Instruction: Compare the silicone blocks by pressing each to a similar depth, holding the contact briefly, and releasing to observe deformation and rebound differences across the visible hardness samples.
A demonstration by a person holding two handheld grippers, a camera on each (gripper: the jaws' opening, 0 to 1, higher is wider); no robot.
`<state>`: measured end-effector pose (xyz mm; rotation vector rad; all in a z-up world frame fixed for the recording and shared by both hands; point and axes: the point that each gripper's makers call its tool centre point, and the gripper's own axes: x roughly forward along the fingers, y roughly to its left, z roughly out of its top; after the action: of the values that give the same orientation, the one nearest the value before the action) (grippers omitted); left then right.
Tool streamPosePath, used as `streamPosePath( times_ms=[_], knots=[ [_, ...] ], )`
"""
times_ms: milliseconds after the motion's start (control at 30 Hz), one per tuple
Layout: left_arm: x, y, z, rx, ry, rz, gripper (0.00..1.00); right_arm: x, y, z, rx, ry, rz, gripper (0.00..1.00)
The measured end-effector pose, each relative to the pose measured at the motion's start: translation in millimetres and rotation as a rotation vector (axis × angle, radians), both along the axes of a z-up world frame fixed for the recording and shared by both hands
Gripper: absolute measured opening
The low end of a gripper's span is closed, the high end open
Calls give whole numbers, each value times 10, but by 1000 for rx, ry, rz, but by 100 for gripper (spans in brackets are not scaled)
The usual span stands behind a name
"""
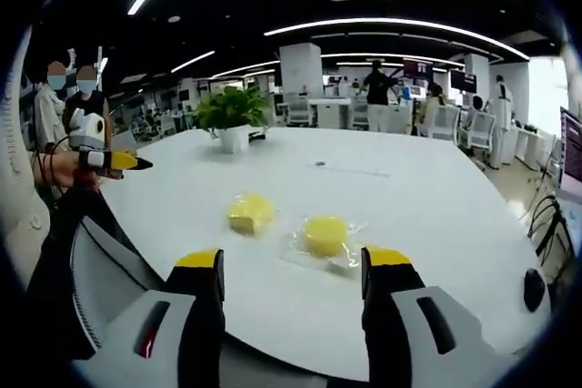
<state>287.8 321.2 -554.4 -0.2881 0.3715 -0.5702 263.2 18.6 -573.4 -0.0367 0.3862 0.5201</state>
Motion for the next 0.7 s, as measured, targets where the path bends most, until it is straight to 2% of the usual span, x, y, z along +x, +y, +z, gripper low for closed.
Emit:
streamPosePath(
  times_ms=[200, 700],
  knots=[
    [-9, -6, 5, 27, -4, -9, 59, 36, 12, 6, -1, 2, 6, 57],
    [-45, -42, 45, 31, 0, -6, 59, 54, 38, -2, -9, 5, 15, 56]
  ],
)
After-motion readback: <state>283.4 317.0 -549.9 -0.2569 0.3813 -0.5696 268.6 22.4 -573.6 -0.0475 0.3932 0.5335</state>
